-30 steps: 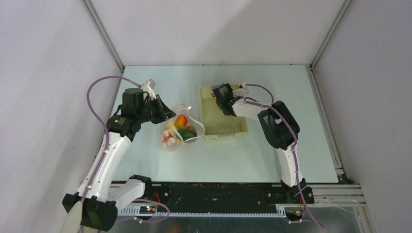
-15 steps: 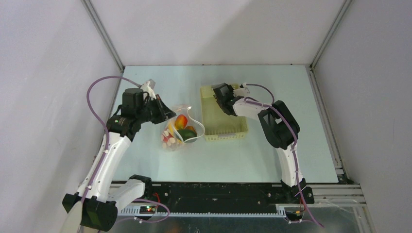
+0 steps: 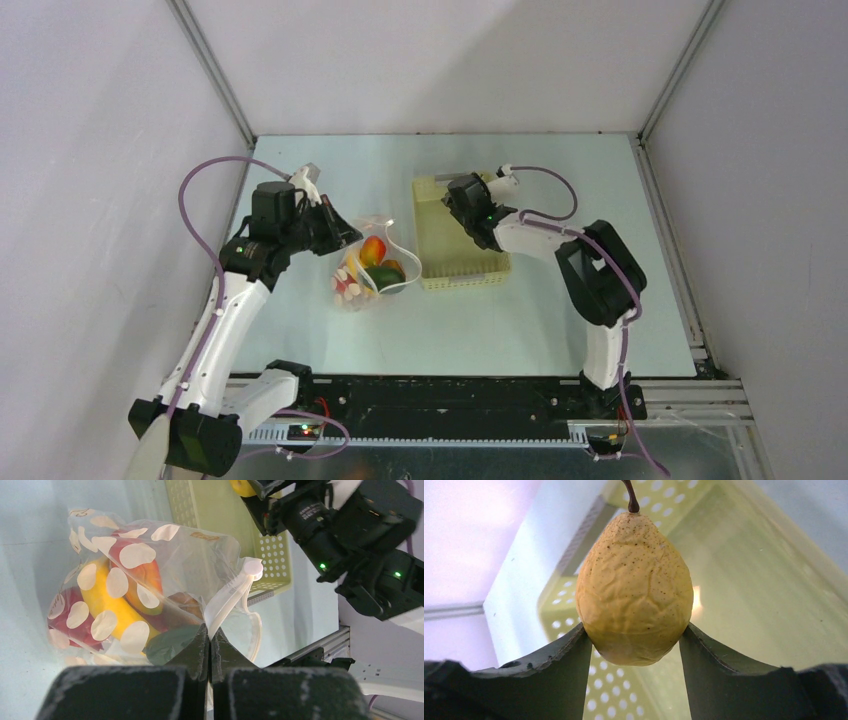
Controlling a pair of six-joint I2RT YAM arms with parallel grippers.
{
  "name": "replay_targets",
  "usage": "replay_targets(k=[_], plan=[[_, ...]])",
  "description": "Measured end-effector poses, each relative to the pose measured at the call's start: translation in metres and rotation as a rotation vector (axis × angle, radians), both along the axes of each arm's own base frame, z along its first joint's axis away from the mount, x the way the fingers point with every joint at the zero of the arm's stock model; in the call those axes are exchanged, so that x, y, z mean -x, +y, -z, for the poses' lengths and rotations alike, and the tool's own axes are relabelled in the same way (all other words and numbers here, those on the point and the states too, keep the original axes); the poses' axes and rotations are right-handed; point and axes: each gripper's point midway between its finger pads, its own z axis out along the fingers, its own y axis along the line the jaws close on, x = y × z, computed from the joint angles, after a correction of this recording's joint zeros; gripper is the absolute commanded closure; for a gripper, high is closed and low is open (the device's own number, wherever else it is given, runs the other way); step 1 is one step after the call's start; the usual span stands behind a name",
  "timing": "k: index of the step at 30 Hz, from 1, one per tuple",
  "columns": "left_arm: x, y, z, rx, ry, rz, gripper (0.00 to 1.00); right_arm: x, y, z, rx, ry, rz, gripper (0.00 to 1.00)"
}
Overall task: Place the food in the zip-top bag and seal the zipper
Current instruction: Pick up the fake fruit from the bin, then place the fake fruit in the zipper food storage bag.
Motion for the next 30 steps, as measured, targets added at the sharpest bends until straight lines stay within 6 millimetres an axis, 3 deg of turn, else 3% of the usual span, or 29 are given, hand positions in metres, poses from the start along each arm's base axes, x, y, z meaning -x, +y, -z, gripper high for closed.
replay_targets(k=[6,11,16,21,25,30], plan=[[0.0,0.0,0.0,0.0,0.0,0.0,1.0,0.025,0.011,-0.044,0.01,-0.078,-0.131,0.5],[0.0,0.001,0.0,-0.003,0.0,-0.005,1.0,0.06,0.02,-0.085,0.022,-0.16,-0.28,0.5],[0.0,0.001,0.0,-0.004,0.0,-0.005,1.0,0.112,0.045,-0.143,0.013,-0.298,-0.548,0.49],[0.0,0.001,0.001,-0.004,0.001,-0.005,1.0,0.182,0.083,-0.198,-0.003,-0.467,-0.886,0.51],[0.0,0.001,0.001,-0.005,0.003,-0.006,1.0,0.223,0.104,-0.201,0.005,-0.51,-1.085,0.51],[-0.001,0.002,0.001,-0.01,0.002,-0.012,1.0,0.249,0.114,-0.19,0.032,-0.504,-1.209,0.51]])
